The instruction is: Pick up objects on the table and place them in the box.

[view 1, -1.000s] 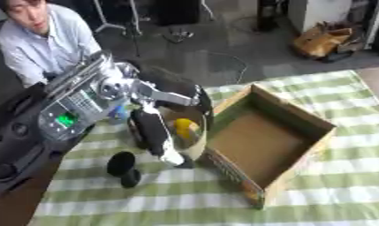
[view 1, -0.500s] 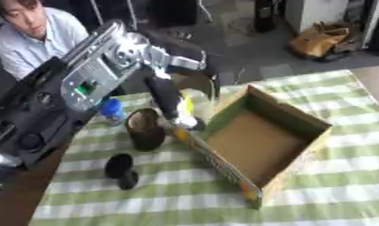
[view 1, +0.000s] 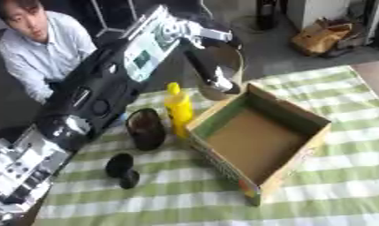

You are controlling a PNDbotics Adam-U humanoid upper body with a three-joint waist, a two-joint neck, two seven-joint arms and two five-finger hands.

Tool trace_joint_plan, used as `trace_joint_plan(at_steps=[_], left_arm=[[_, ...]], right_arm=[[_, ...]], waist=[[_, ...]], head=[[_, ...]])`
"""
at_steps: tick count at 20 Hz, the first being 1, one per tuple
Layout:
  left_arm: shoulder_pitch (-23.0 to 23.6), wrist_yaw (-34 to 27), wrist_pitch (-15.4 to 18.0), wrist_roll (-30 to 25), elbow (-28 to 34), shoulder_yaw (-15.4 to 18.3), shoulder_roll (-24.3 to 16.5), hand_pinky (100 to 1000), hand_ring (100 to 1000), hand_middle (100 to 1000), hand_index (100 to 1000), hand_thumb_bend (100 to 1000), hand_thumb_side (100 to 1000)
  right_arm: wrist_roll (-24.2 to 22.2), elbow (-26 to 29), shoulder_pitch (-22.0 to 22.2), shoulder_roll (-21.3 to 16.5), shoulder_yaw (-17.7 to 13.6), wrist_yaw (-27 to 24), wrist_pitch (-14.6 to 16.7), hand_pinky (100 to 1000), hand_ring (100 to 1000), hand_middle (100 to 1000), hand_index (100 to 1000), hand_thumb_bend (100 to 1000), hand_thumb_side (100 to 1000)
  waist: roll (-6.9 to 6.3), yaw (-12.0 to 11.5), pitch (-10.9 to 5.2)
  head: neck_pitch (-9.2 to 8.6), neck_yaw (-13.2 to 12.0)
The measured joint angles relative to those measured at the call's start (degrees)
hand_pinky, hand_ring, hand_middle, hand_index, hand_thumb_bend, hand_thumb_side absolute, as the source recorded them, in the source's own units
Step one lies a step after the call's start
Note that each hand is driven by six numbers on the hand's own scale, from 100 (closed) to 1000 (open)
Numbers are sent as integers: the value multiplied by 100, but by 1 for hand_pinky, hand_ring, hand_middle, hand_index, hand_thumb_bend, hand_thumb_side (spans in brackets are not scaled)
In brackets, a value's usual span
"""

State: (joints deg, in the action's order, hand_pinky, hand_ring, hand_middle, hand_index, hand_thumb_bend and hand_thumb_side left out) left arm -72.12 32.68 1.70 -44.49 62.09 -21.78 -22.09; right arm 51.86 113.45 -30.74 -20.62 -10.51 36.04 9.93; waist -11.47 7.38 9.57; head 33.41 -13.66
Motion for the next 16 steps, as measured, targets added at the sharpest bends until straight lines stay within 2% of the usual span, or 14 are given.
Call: trace_joint_plan(at_steps=[5, 10, 11, 12, 13, 14, 15, 16], left_arm=[[-111, 279, 99, 351, -714, 339, 306, 100, 543, 579, 715, 100, 337], [-170, 417, 199, 615, -1121, 535, 519, 100, 542, 581, 719, 100, 345], [-182, 429, 214, 660, -1189, 562, 556, 100, 550, 594, 762, 100, 355], [-185, 447, 230, 706, -1257, 591, 590, 100, 552, 597, 769, 100, 357], [-186, 470, 251, 750, -1325, 619, 623, 100, 585, 633, 813, 100, 391], [-186, 486, 282, 786, -1382, 636, 648, 100, 585, 633, 813, 100, 391], [-187, 502, 319, 821, -1429, 654, 670, 253, 661, 693, 886, 200, 478], [-187, 508, 369, 850, -1464, 661, 685, 253, 661, 693, 886, 200, 478]], right_arm=[[7, 0, -1, 31, 33, -26, 19, 853, 643, 533, 517, 100, 755], [2, 0, -1, 68, 64, -36, 30, 853, 642, 533, 516, 100, 753], [1, 0, -1, 75, 67, -40, 32, 854, 642, 533, 516, 100, 753], [0, 0, -1, 76, 68, -44, 34, 854, 642, 533, 516, 100, 753], [-1, 0, -1, 76, 69, -54, 36, 854, 641, 533, 516, 100, 752], [-3, 0, -1, 77, 72, -63, 37, 854, 641, 533, 516, 100, 752], [-3, 0, -1, 78, 81, -68, 38, 854, 641, 533, 516, 100, 751], [-5, 0, -1, 79, 90, -75, 39, 854, 641, 533, 516, 100, 751]], waist=[[-45, 95, -1], [-54, 107, -2], [-54, 108, -3], [-54, 109, -4], [-54, 111, -4], [-54, 113, -4], [-54, 113, -4], [-54, 115, -4]], head=[[21, -93], [21, -150], [21, -159], [21, -165], [21, -168], [21, -172], [21, -179], [21, -183]])
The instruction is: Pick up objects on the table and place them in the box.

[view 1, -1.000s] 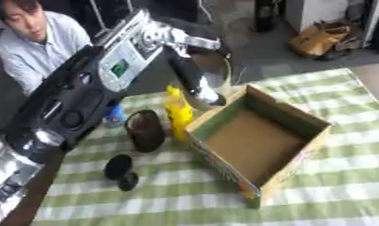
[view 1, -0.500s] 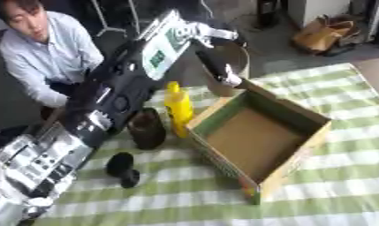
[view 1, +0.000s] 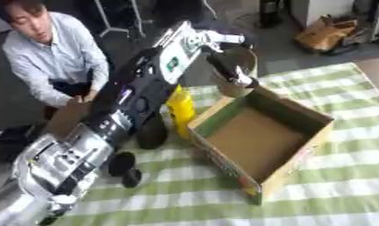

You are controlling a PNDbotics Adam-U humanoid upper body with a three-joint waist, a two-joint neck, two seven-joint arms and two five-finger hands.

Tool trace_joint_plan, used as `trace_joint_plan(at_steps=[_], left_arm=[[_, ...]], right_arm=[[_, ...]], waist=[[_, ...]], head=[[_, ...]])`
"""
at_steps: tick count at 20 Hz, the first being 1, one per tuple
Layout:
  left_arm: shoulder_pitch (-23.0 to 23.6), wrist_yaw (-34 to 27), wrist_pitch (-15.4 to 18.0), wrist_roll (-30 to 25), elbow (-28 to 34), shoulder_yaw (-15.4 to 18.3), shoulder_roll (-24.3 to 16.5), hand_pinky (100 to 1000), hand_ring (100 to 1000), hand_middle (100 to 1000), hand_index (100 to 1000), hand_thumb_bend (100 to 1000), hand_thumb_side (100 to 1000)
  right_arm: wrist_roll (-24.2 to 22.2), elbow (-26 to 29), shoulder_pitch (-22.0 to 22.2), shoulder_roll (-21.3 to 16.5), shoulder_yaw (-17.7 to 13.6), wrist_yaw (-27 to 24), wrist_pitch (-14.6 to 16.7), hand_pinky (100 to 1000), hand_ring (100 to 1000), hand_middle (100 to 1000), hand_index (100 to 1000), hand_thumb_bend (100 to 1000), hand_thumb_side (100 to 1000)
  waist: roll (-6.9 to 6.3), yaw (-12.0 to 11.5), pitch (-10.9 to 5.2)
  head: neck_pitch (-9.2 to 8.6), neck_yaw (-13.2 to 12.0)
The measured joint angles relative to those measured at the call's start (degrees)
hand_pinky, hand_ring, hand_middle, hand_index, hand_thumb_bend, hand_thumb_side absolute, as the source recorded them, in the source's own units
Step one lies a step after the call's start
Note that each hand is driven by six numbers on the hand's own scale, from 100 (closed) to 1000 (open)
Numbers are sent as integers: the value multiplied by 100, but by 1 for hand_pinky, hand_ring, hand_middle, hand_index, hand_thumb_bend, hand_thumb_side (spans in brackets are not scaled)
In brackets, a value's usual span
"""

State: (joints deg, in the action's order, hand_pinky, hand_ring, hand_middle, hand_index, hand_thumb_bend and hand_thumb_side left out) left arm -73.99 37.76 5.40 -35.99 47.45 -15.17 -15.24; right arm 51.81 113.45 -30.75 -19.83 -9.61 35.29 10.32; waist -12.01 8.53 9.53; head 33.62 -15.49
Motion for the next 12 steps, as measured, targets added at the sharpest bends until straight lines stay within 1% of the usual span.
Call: trace_joint_plan(at_steps=[1, 2, 3, 4, 5, 6, 7, 8, 9, 10, 11, 12], left_arm=[[0, -3, 56, 20, -27, 11, 12, 461, 772, 758, 961, 303, 591], [-1, -42, 117, 27, -50, 27, 30, 461, 772, 758, 961, 303, 591], [-2, -104, 172, 22, -74, 33, 45, 656, 843, 803, 999, 380, 684], [-2, -178, 215, 9, -95, 44, 47, 656, 843, 803, 999, 380, 684], [-4, -251, 245, -9, -112, 59, 47, 893, 955, 943, 1000, 424, 753], [-6, -314, 265, -20, -124, 67, 47, 893, 955, 943, 1000, 424, 753], [-8, -366, 277, -20, -135, 72, 47, 1000, 1000, 1000, 1000, 484, 803], [-8, -401, 291, -8, -138, 75, 47, 1000, 1000, 1000, 1000, 484, 803], [-9, -407, 308, 9, -138, 75, 47, 1000, 1000, 1000, 1000, 538, 833], [-10, -402, 328, 29, -138, 75, 47, 1000, 1000, 1000, 1000, 538, 833], [-10, -389, 350, 51, -138, 75, 47, 1000, 1000, 1000, 1000, 585, 851], [-10, -372, 373, 74, -138, 77, 47, 1000, 1000, 1000, 1000, 594, 855]], right_arm=[[-1, 0, 0, 1, 7, -5, 1, 854, 641, 533, 516, 100, 751], [-1, 0, 0, 3, 10, -9, 1, 854, 641, 533, 516, 100, 751], [-1, 0, 0, 6, 11, -10, 1, 854, 641, 533, 516, 100, 751], [-1, 0, 0, 12, 12, -12, 1, 854, 641, 533, 516, 100, 751], [-2, 0, 0, 20, 12, -14, 2, 853, 640, 533, 516, 100, 751], [-2, 0, 0, 31, 13, -16, 2, 853, 640, 533, 516, 100, 751], [-2, 0, 0, 45, 14, -18, 3, 853, 640, 533, 516, 100, 751], [-2, 0, 0, 50, 15, -24, 3, 853, 640, 533, 516, 100, 751], [-2, 0, 0, 52, 18, -28, 3, 853, 640, 533, 516, 100, 749], [-2, 0, 0, 52, 26, -33, 3, 853, 640, 533, 516, 100, 749], [-2, 0, 0, 52, 35, -37, 3, 853, 640, 533, 516, 100, 750], [-2, 0, 1, 52, 44, -42, 3, 853, 640, 533, 516, 100, 750]], waist=[[0, 1, 0], [0, 1, 0], [0, 1, 0], [0, 1, 0], [0, 1, 0], [2, 1, 0], [2, 1, 0], [2, 1, 0], [2, 1, 0], [3, 1, 0], [3, 2, 0], [5, 2, 0]], head=[[0, -1], [0, -1], [0, -1], [0, -1], [0, 0], [0, 0], [0, 0], [0, 0], [0, 0], [0, 0], [0, 0], [0, 0]])
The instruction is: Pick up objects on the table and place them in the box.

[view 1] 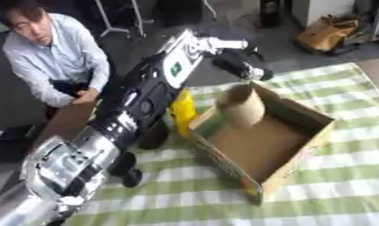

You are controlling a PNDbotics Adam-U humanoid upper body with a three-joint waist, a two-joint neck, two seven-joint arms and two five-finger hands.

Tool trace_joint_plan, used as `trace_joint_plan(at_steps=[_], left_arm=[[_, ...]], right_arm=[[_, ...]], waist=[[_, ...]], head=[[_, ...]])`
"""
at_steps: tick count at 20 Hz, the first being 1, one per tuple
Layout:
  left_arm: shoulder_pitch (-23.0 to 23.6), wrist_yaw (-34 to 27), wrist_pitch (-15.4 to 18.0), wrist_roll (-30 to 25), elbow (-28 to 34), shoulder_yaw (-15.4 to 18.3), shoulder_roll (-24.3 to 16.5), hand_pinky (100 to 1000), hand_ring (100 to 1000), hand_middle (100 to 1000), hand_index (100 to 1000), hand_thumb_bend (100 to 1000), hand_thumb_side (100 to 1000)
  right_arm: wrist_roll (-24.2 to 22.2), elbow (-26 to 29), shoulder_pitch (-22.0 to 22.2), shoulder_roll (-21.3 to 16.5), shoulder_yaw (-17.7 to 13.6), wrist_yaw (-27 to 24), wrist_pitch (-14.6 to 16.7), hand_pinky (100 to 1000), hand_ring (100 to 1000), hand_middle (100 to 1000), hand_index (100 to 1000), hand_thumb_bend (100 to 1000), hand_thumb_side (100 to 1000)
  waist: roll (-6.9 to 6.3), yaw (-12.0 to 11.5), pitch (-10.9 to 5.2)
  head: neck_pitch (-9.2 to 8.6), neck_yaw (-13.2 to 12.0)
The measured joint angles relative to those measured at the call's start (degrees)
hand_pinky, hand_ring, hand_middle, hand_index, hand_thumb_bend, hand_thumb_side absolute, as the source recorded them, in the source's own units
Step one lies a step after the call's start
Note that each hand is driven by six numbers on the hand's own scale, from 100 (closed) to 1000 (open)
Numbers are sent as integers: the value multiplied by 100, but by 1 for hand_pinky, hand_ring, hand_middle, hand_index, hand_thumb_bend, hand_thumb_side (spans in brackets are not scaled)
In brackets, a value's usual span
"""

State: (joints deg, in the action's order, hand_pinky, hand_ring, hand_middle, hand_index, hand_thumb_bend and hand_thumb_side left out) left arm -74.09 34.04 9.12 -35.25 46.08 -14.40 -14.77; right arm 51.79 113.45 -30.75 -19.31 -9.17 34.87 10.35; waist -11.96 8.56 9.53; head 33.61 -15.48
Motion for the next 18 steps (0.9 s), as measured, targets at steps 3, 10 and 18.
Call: trace_joint_plan(at_steps=[3, 10, 18], left_arm=[[0, 39, 53, 45, 0, 17, 0, 1000, 1000, 1000, 1000, 599, 860], [-13, 47, 92, 51, 4, 37, -3, 1000, 1000, 1000, 1000, 580, 847], [267, -379, 108, 833, 1169, 57, -577, 857, 936, 1000, 1000, 340, 976]], right_arm=[[0, 0, 1, 0, 2, -17, 0, 853, 640, 533, 516, 100, 750], [0, 0, 1, 1, 3, -23, -1, 852, 640, 532, 516, 100, 752], [-1, 0, 1, -2, -30, -22, -5, 847, 642, 533, 517, 100, 761]], waist=[[5, 1, 0], [52, 1, 0], [113, -285, 0]], head=[[0, 0], [0, 2], [-34, 197]])
